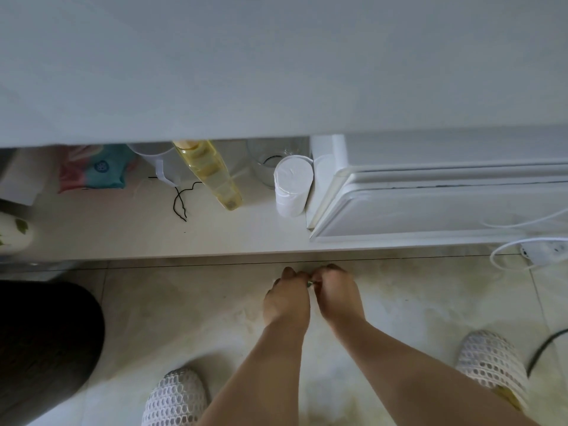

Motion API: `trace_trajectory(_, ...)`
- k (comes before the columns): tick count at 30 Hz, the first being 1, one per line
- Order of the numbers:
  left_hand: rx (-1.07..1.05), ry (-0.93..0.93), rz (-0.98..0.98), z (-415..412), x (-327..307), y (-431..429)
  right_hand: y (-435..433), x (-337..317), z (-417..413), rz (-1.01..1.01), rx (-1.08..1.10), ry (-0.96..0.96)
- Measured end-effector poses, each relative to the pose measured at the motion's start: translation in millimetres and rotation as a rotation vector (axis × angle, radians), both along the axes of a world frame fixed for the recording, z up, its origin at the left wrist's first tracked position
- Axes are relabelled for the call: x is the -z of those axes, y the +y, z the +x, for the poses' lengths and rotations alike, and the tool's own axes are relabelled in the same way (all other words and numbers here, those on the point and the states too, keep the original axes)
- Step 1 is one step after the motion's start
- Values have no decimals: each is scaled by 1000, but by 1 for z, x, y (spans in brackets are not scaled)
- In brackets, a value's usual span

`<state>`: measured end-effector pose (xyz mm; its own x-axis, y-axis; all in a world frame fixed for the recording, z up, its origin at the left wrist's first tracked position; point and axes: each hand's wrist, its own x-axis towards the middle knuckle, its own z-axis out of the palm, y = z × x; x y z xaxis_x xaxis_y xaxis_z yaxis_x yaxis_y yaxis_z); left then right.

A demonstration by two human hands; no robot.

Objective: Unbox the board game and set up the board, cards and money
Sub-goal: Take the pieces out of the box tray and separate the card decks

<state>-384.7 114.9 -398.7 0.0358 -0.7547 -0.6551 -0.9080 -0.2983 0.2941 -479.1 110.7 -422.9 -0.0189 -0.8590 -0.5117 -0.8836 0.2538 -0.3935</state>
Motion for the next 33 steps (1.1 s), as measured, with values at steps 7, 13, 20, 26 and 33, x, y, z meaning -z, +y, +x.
trace_trajectory(7, -64, -35, -41, -2, 8, -2, -7, 4, 1, 116, 50, -48)
trace_trajectory(13, -174, 8, -17, -3, 11, -5, -10, 3, -3, 126, -44, -31)
trace_trajectory(20, -200, 10, -18, -5, 11, -6, -11, 0, -5, 78, -189, -22)
trace_trajectory(26, -184, 20, -42, -3, 17, -4, -10, 2, -7, 20, -203, -30)
trace_trajectory(33, -198, 68, -92, -1, 21, 2, -16, 6, -15, 156, -147, -164)
